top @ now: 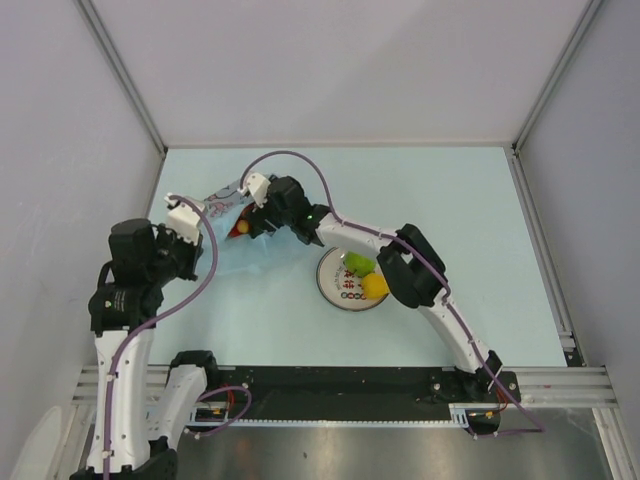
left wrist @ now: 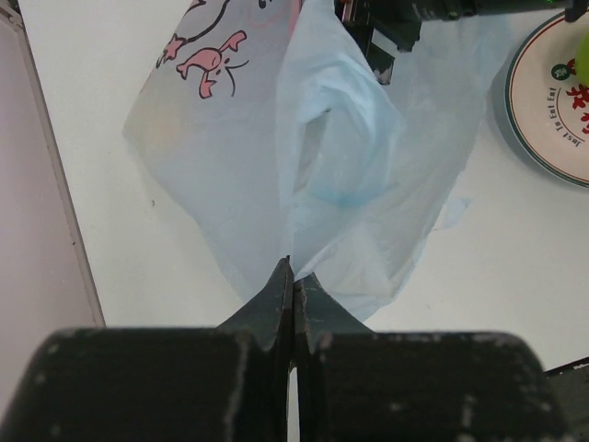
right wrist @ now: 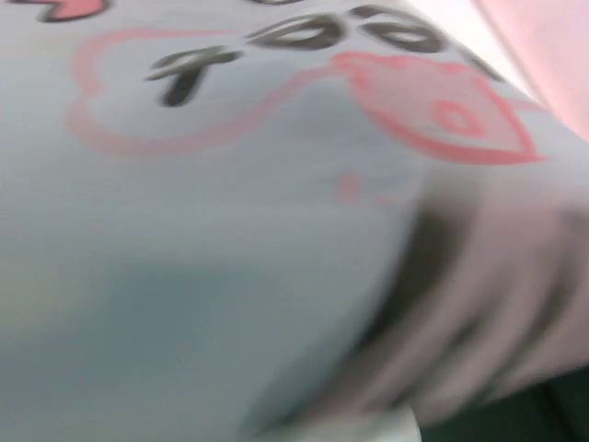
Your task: Take the fake fruits out of the plastic bag
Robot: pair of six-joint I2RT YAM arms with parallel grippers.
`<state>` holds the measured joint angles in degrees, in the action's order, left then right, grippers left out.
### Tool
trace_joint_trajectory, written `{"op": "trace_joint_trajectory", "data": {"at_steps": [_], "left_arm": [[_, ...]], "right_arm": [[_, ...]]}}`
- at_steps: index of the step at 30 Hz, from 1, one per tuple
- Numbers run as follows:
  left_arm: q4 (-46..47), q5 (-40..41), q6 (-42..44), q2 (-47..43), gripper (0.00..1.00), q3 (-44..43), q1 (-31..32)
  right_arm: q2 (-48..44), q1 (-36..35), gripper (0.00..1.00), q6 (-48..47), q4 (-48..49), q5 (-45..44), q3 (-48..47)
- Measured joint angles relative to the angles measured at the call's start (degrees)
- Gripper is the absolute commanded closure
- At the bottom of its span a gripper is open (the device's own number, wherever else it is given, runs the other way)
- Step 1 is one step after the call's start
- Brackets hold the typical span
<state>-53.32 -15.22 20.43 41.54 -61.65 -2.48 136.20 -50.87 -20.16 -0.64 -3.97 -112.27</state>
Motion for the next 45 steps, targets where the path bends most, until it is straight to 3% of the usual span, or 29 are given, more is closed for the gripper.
{"op": "trace_joint_trajectory", "data": {"at_steps": [10, 21, 24, 27, 28, 34, 41, 45], "left_arm": [[-0.02, -1.14, 0.02, 0.76, 1.00, 0.00, 0.00], [-0.07, -3.98, -1.07, 3.50, 1.00, 0.00, 0.00], [-0.28, -4.33, -1.18, 4.24, 1.00, -0.02, 0.00], [-0.74, -4.46, -1.40, 4.28, 1.00, -0.09, 0.00], [-0.92, -4.46, -1.44, 4.26, 1.00, -0.09, 0.00], [-1.73, -4.52, -2.84, 4.22, 1.00, -0.09, 0.00], [-1.66, -4.50, -4.00, 4.09, 1.00, -0.09, 0.00], [-0.98, -4.50, -4.59, 3.91, 1.00, -0.09, 0.00]], "right_arm": [[1.66, 3.76, 0.04, 1.62, 0.81, 5.60, -7.76], [16.11, 6.51, 0.01, 9.86, -2.05, 12.28, -26.97], [19.39, 6.86, 0.07, 11.72, -1.97, 13.27, -28.83], [21.70, 7.21, 0.28, 12.90, -0.55, 15.39, -30.25], [21.86, 7.30, 0.42, 13.09, -0.31, 16.09, -30.25], [21.84, 7.93, 0.71, 13.88, 1.51, 18.95, -30.69], [18.03, 9.40, 0.75, 16.31, -1.07, 25.33, -26.95], [9.77, 10.27, 0.73, 18.69, -2.34, 29.68, -19.02]]}}
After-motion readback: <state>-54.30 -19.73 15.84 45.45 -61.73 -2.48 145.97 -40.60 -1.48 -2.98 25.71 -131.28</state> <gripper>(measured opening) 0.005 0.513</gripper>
